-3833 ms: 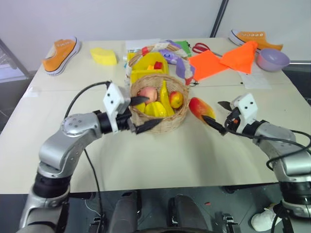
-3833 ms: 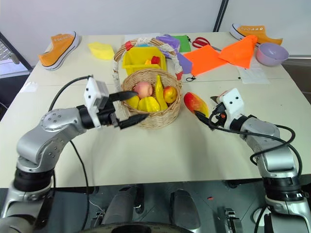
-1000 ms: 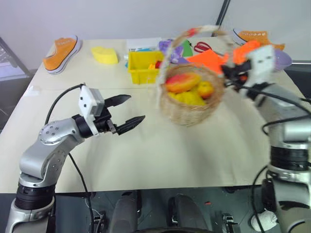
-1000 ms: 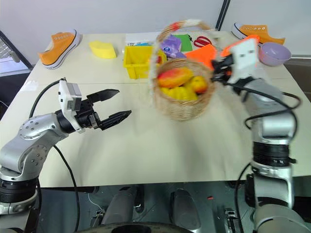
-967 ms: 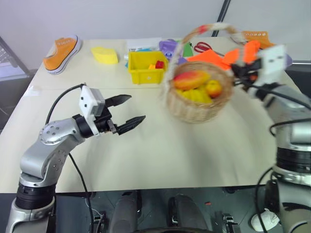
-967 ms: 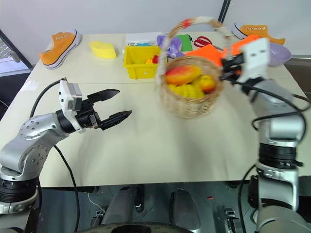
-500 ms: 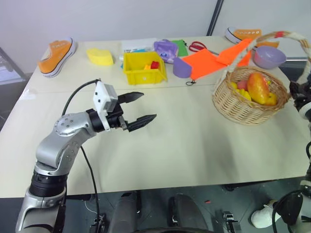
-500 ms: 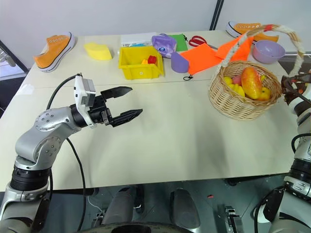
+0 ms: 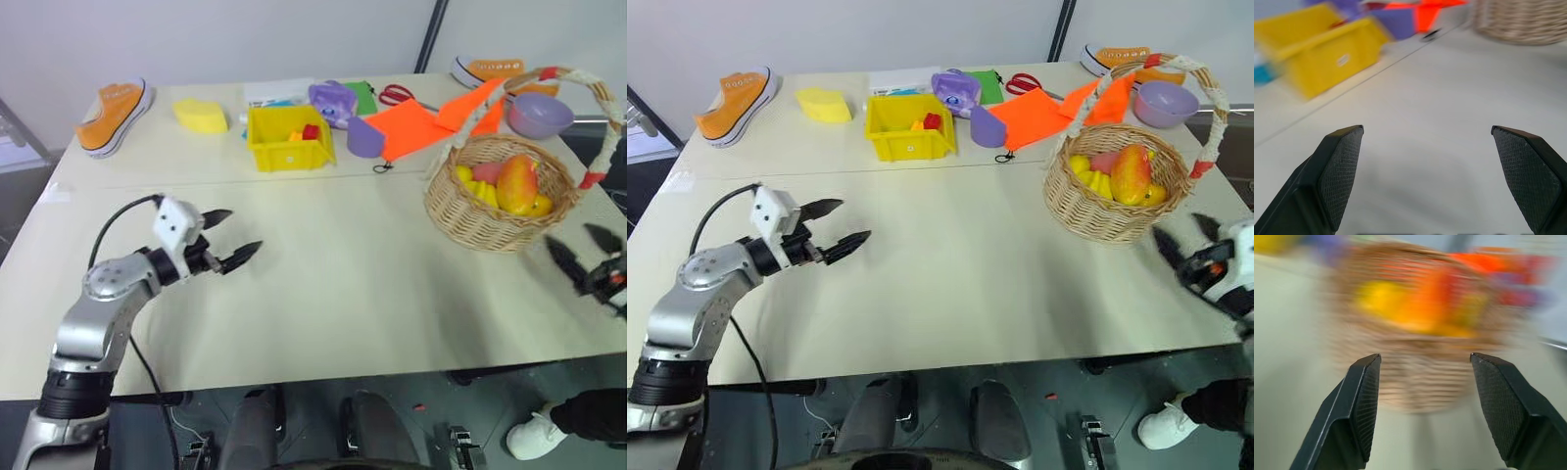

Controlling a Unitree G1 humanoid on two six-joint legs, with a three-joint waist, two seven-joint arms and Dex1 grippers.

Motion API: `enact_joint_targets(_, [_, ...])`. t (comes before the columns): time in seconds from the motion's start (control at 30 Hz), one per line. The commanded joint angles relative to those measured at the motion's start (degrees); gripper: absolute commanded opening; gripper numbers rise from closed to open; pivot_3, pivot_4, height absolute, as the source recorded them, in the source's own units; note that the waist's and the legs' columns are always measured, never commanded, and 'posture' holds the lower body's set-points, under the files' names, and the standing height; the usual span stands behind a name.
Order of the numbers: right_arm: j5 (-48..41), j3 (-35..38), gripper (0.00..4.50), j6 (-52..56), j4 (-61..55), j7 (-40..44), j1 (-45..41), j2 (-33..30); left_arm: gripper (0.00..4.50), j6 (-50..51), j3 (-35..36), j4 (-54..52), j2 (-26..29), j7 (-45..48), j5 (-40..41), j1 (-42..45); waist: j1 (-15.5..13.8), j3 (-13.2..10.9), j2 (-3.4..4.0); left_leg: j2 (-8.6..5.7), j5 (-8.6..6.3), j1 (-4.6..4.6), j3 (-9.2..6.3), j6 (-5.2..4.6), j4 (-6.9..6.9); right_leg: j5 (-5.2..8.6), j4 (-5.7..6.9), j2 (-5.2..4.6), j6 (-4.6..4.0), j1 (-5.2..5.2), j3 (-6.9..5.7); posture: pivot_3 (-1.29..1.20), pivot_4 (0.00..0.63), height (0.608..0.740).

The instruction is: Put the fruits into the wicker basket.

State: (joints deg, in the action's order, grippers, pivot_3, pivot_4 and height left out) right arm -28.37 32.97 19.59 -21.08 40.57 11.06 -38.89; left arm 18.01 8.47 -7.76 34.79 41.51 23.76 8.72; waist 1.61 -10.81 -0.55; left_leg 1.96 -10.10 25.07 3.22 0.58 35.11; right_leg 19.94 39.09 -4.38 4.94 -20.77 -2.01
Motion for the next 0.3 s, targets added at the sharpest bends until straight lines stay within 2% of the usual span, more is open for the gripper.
enact_joint_targets(0.03, [-1.0,-7.8,3.02,1.1,-5.0,0.3,-3.2,1.2,4.5,-3.1,3.1,-0.6,-0.6,-1.1,-0.7,-2.7,-0.2,0.0,-0.11,-0.01,0.0,0.0,0.0,0.0,0.01,0.0,0.0,-0.02,0.0,0.0,0.0,0.0,0.15,0.729])
enact_joint_targets(0.13, [2.1,-15.3,3.02,0.6,-3.0,-1.3,-7.8,3.1,4.5,-4.0,4.0,-0.8,-1.2,-2.0,-1.1,-5.7,-0.8,0.1,-0.21,-0.04,-0.01,0.01,0.02,0.0,0.04,0.0,-0.04,-0.12,-0.02,0.01,0.01,0.0,0.15,0.729])
enact_joint_targets(0.3, [4.7,-20.7,3.02,-1.4,2.1,-0.8,-13.0,4.7,4.5,-3.3,5.1,-2.5,-1.7,-3.6,-0.6,-8.5,-1.3,0.1,-0.21,-0.14,-0.03,0.3,0.0,-0.03,0.04,0.0,-0.06,-0.26,-0.03,-0.26,-0.03,0.0,0.15,0.729])
